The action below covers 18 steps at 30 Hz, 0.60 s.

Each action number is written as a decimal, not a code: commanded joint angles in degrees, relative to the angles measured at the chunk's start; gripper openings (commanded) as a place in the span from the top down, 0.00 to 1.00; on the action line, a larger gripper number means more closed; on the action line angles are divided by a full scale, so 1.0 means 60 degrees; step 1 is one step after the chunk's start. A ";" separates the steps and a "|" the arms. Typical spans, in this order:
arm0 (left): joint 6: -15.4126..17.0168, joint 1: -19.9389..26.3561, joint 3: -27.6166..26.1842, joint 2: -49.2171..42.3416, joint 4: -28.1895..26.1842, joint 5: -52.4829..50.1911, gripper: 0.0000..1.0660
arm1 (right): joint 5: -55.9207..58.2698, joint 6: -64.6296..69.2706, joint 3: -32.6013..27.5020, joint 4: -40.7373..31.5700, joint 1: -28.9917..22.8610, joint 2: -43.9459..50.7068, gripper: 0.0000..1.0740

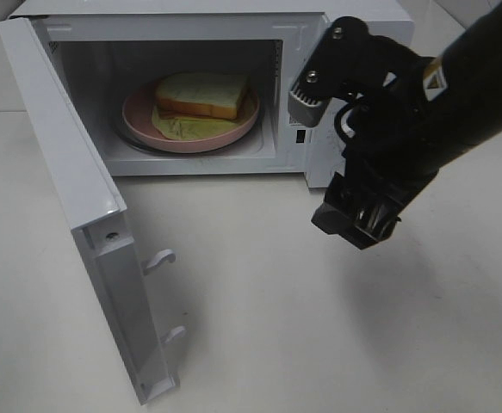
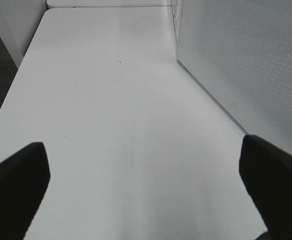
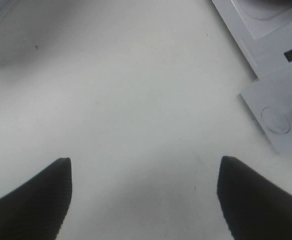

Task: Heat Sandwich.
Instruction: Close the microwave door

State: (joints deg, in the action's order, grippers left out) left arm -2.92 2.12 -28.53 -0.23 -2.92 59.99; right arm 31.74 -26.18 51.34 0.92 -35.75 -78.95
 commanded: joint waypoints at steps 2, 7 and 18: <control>0.0038 -0.0038 0.0038 -0.0277 0.0000 -0.0105 0.08 | 0.0248 0.0831 -0.0535 -0.0029 0.0010 0.0745 0.29; 0.0038 -0.0038 0.0038 -0.0277 0.0000 -0.0105 0.08 | 0.0773 0.1967 -0.1241 -0.0019 0.0010 0.1767 0.29; 0.0038 -0.0038 0.0038 -0.0277 0.0000 -0.0105 0.08 | 0.3667 0.3065 -0.1499 -0.0019 0.0010 0.3925 0.29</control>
State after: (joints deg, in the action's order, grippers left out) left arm -2.92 2.12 -28.53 -0.23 -2.92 59.99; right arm 50.82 -8.42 42.63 0.86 -35.75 -56.72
